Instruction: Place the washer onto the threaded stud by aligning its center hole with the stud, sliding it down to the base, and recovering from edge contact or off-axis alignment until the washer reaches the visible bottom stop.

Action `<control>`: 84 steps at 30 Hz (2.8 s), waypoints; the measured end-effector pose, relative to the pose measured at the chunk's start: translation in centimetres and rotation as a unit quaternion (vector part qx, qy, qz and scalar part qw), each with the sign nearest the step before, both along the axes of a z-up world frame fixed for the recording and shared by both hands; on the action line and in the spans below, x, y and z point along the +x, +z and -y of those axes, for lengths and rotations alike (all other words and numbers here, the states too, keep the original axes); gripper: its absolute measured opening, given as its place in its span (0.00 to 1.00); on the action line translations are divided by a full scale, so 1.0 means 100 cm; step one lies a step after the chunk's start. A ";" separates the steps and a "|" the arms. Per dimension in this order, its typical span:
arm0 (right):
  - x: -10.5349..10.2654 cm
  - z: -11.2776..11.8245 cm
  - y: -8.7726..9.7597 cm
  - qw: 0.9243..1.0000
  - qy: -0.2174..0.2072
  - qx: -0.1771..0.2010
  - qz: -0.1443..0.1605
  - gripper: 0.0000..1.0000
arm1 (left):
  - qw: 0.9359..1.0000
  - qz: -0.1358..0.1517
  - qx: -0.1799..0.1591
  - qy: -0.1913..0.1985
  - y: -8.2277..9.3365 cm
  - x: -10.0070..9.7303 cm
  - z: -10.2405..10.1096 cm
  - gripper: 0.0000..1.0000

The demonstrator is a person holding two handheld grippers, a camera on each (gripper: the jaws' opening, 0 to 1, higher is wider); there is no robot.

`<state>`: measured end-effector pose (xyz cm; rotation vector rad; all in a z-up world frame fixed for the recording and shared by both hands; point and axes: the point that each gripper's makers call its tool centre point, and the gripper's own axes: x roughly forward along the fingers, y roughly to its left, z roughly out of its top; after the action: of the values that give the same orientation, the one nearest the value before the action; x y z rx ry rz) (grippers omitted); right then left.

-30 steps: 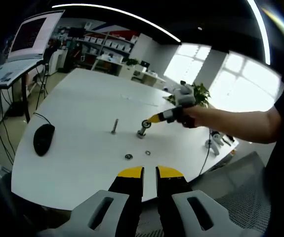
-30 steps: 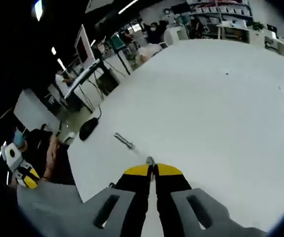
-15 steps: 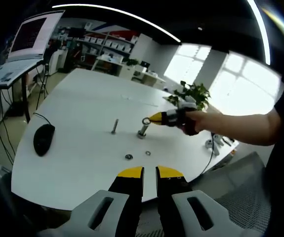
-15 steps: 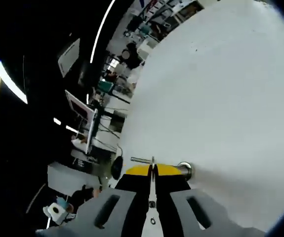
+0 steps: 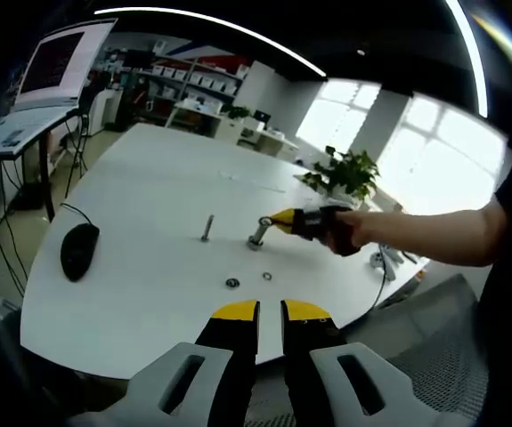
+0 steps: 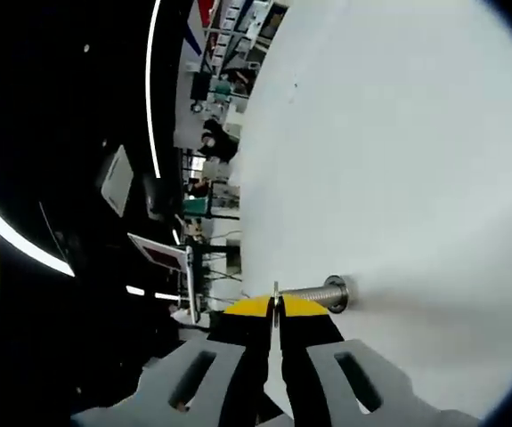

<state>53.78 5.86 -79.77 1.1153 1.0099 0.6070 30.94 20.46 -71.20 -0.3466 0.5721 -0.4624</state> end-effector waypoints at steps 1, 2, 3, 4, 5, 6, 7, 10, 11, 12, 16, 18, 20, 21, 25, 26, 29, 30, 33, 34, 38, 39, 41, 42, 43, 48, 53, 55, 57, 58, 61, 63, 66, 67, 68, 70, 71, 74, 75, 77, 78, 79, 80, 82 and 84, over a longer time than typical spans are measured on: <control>-0.002 -0.002 0.000 1.000 -0.003 0.003 -0.002 0.04 | 1.000 0.000 0.000 0.000 0.000 0.000 0.000 0.07; -0.001 -0.002 0.000 1.000 -0.004 0.004 -0.004 0.04 | 1.000 0.000 0.000 0.000 0.000 0.000 0.000 0.07; 0.000 -0.001 -0.002 1.000 -0.005 0.003 -0.004 0.04 | 1.000 0.000 0.000 0.000 0.000 0.000 0.000 0.07; -0.001 -0.001 -0.004 1.000 -0.004 -0.001 -0.004 0.04 | 1.000 0.000 0.000 0.000 0.000 0.000 0.000 0.07; 0.000 -0.001 -0.004 1.000 -0.006 -0.002 -0.003 0.04 | 1.000 0.000 0.000 0.000 0.000 0.000 0.000 0.07; -0.001 -0.001 -0.006 1.000 -0.006 -0.004 -0.005 0.04 | 1.000 0.000 0.000 0.000 0.000 0.000 0.000 0.07; -0.001 -0.001 -0.006 1.000 -0.009 0.000 -0.007 0.04 | 1.000 0.000 0.000 0.000 0.000 0.000 0.000 0.07; -0.002 -0.001 -0.007 1.000 -0.008 -0.005 -0.006 0.04 | 1.000 0.001 -0.001 0.001 0.000 0.000 0.000 0.07; -0.003 -0.002 -0.006 1.000 -0.009 -0.003 -0.007 0.04 | 1.000 0.000 -0.001 0.001 0.000 0.000 0.000 0.07; -0.003 -0.002 -0.006 1.000 -0.010 -0.003 -0.007 0.04 | 1.000 0.000 0.000 0.000 0.000 0.000 0.000 0.07; -0.002 -0.001 -0.007 1.000 -0.009 -0.006 -0.005 0.04 | 1.000 -0.001 0.000 0.000 0.000 0.000 0.000 0.07; -0.001 0.000 -0.008 1.000 -0.008 -0.006 -0.003 0.04 | 1.000 -0.001 0.000 0.000 0.000 0.000 0.000 0.07; 0.000 -0.001 -0.008 1.000 -0.007 -0.006 0.002 0.04 | 1.000 -0.001 0.000 0.000 0.000 0.000 0.000 0.07; 0.000 -0.001 -0.008 1.000 -0.007 -0.006 0.005 0.05 | 1.000 -0.001 0.000 0.000 0.000 0.000 0.000 0.07; -0.002 0.001 -0.011 0.999 -0.006 -0.031 0.022 0.07 | 1.000 -0.002 0.000 -0.001 0.000 0.000 0.000 0.07; -0.004 0.002 -0.008 0.999 -0.009 -0.031 0.027 0.07 | 1.000 -0.002 0.000 -0.001 0.000 0.000 0.000 0.07; -0.003 0.005 -0.006 0.999 -0.015 -0.029 0.026 0.10 | 1.000 -0.002 0.000 -0.001 -0.001 0.000 0.000 0.07; -0.003 0.005 -0.006 0.999 -0.015 -0.028 0.026 0.10 | 1.000 -0.002 0.000 -0.001 0.000 0.000 0.000 0.07; -0.002 0.010 -0.005 0.999 -0.018 -0.032 0.028 0.10 | 1.000 -0.002 0.001 -0.001 0.000 0.000 0.000 0.07; -0.002 0.011 -0.004 0.999 -0.020 -0.030 0.028 0.10 | 1.000 -0.002 0.001 -0.001 0.000 0.000 0.000 0.07; -0.005 0.011 0.007 0.999 -0.024 -0.022 0.034 0.10 | 1.000 -0.001 0.000 -0.001 0.000 0.000 0.000 0.07; -0.006 0.011 0.011 0.999 -0.021 -0.024 0.043 0.10 | 1.000 -0.001 0.000 -0.001 0.000 0.000 0.000 0.07; -0.007 0.012 0.018 0.998 -0.016 -0.027 0.055 0.10 | 1.000 0.000 0.000 -0.002 0.000 0.000 0.000 0.07; -0.007 0.012 0.019 0.998 -0.017 -0.026 0.056 0.10 | 1.000 0.000 0.000 -0.002 0.000 0.000 0.000 0.07; -0.009 0.012 0.025 0.998 -0.017 -0.025 0.062 0.10 | 1.000 0.001 0.001 -0.003 0.000 0.000 0.000 0.07; -0.011 0.017 0.043 0.996 -0.020 -0.022 0.085 0.10 | 1.000 0.001 0.002 -0.006 0.000 -0.002 0.003 0.07; -0.018 0.022 0.063 0.993 -0.019 -0.023 0.115 0.13 | 1.000 0.000 0.003 -0.010 0.000 -0.003 0.005 0.07; -0.023 0.023 0.073 0.991 -0.012 -0.030 0.133 0.13 | 1.000 0.001 0.004 -0.011 0.000 -0.003 0.005 0.07; -0.029 0.025 0.082 0.989 -0.010 -0.034 0.146 0.14 | 1.000 0.002 0.004 -0.012 0.000 -0.003 0.005 0.07; -0.030 0.027 0.085 0.988 -0.010 -0.035 0.151 0.15 | 1.000 0.002 0.004 -0.012 0.000 -0.003 0.006 0.07; -0.036 0.033 0.096 0.985 -0.013 -0.044 0.168 0.17 | 1.000 0.002 0.005 -0.015 0.000 -0.004 0.007 0.07; -0.043 0.033 0.103 0.983 -0.013 -0.047 0.176 0.17 | 1.000 0.002 0.005 -0.017 0.000 -0.004 0.008 0.07; -0.045 0.040 0.110 0.980 -0.011 -0.056 0.193 0.17 | 1.000 0.002 0.006 -0.019 0.000 -0.005 0.008 0.07; -0.047 0.043 0.113 0.977 -0.007 -0.064 0.201 0.18 | 1.000 0.002 0.007 -0.020 0.000 -0.005 0.008 0.07; -0.049 0.044 0.115 0.975 -0.004 -0.071 0.209 0.19 | 1.000 0.002 0.007 -0.020 0.000 -0.005 0.009 0.07; -0.057 0.044 0.122 0.968 0.010 -0.093 0.231 0.19 | 1.000 0.002 0.007 -0.021 0.000 -0.005 0.009 0.07; -0.061 0.043 0.124 0.966 0.016 -0.103 0.239 0.20 | 1.000 0.002 0.008 -0.022 0.000 -0.005 0.009 0.07; -0.076 0.043 0.129 0.944 0.052 -0.159 0.285 0.19 | 1.000 0.003 0.009 -0.026 0.000 -0.005 0.010 0.07; -0.078 0.043 0.130 0.937 0.060 -0.173 0.298 0.19 | 1.000 0.003 0.010 -0.027 0.000 -0.006 0.010 0.07; -0.088 0.044 0.130 0.921 0.082 -0.208 0.319 0.19 | 1.000 0.003 0.010 -0.028 0.000 -0.006 0.010 0.07; -0.093 0.044 0.131 0.911 0.094 -0.227 0.332 0.19 | 1.000 0.003 0.010 -0.029 0.000 -0.006 0.010 0.07; -0.097 0.044 0.132 0.901 0.103 -0.242 0.345 0.19 | 1.000 0.003 0.010 -0.029 0.000 -0.006 0.010 0.07; -0.100 0.045 0.132 0.890 0.113 -0.259 0.359 0.19 | 0.999 0.003 0.010 -0.030 0.000 -0.006 0.010 0.07; -0.109 0.047 0.131 0.869 0.139 -0.291 0.376 0.19 | 0.999 0.002 0.012 -0.034 -0.001 -0.007 0.010 0.07; -0.119 0.047 0.131 0.851 0.161 -0.309 0.392 0.19 | 0.999 -0.002 0.014 -0.040 -0.003 -0.009 0.011 0.07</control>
<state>41.93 1.20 -66.67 0.0675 0.5819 0.8313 30.03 19.40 -71.50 -0.2982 0.5982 -0.5298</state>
